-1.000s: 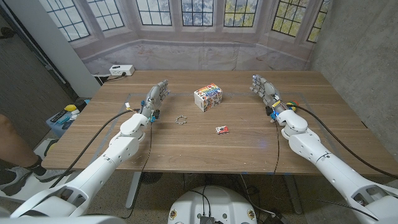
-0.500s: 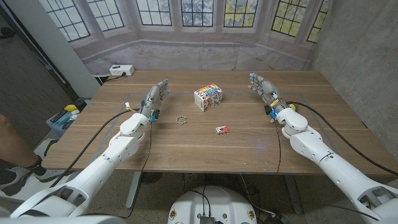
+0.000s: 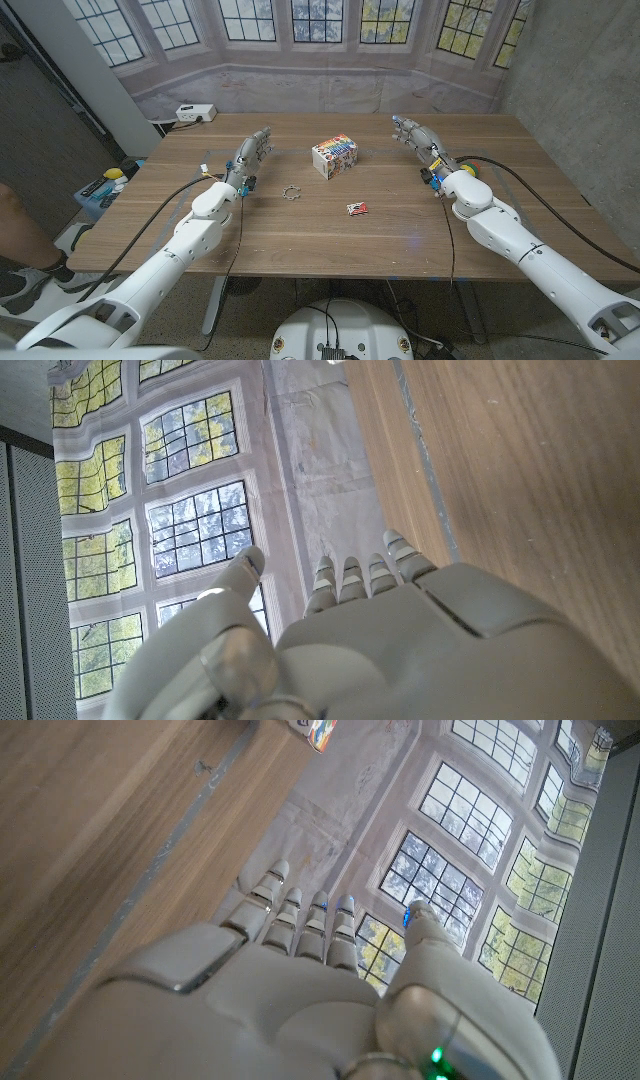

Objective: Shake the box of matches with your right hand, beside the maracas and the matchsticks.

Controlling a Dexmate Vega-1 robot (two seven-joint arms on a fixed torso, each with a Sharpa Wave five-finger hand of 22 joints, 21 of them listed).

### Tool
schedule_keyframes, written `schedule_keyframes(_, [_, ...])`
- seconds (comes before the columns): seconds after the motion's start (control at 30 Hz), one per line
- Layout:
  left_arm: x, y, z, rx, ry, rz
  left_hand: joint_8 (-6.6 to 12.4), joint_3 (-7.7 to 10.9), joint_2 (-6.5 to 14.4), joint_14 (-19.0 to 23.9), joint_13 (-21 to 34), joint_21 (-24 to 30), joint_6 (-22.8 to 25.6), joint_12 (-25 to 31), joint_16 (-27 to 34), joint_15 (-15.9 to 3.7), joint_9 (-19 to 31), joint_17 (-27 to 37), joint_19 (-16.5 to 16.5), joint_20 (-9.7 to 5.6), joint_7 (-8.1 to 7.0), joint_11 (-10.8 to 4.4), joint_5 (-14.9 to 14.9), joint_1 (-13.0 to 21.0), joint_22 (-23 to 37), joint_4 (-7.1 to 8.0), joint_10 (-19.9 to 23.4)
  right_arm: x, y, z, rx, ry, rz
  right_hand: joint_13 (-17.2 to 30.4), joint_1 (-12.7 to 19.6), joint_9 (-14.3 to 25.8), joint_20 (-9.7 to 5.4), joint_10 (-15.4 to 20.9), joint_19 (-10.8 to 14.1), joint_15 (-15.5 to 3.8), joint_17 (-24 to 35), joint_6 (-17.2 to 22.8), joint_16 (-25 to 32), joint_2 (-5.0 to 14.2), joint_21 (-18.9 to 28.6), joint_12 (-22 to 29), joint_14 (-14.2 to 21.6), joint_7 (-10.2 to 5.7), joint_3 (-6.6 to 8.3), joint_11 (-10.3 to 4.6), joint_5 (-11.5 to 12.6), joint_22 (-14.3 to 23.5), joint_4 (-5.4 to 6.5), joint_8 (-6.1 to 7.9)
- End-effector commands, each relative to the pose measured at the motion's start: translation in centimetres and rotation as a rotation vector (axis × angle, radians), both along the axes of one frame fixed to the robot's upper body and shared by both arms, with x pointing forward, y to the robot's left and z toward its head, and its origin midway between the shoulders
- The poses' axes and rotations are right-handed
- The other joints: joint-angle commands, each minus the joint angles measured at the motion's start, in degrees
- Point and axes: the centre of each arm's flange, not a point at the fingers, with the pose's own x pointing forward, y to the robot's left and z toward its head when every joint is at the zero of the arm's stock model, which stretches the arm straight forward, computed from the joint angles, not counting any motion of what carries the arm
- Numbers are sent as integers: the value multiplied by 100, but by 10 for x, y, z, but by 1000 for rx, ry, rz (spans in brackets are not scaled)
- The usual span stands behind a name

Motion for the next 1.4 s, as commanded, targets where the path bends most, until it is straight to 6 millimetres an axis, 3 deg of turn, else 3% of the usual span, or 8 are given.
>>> schedule_keyframes(0.03, [-1, 2, -1, -1, -4, -3, 23, 7, -6, -12, 22, 13, 43, 42, 34, 47, 22, 29, 14, 46, 5, 41, 25, 58, 29, -11, 0, -15, 14, 8, -138, -43, -53, 9, 73, 18, 21, 23, -9, 15, -4, 31, 2, -22, 25, 14, 20, -10, 18, -2, 42, 27, -31, 16])
schedule_keyframes(0.63, [0, 1, -1, 4, -6, -10, 26, 3, -5, -12, 22, 10, 50, 47, 35, 44, 23, 29, 18, 46, 1, 44, 26, 67, 29, -13, 13, -32, 22, 16, -303, -107, -106, 1, 145, 13, 74, 51, -144, 34, -30, 9, -50, -136, -15, 15, -68, -34, 0, -80, 35, 25, -96, 5])
schedule_keyframes(1.0, [-2, -2, -4, 1, -7, -20, 28, 1, -5, -6, 22, 9, 54, 47, 37, 54, 23, 29, 20, 47, 4, 47, 26, 72, 29, -14, 15, -40, 23, 21, -407, -137, -111, 0, 205, 13, 74, 11, -192, 10, -45, -12, -67, -195, -16, -2, -93, -143, -2, -66, 35, 25, -132, -1])
schedule_keyframes(1.4, [-3, 0, 0, 16, -16, -15, 28, 0, -4, -8, 23, 7, 55, 45, 36, 54, 23, 29, 20, 47, -12, 43, 26, 77, 30, -14, 10, -41, 26, 28, -538, -162, -119, 5, 299, 17, 155, -25, -205, 65, -59, 7, -85, -267, -3, -9, -130, -159, -1, -4, 37, 23, -165, 13])
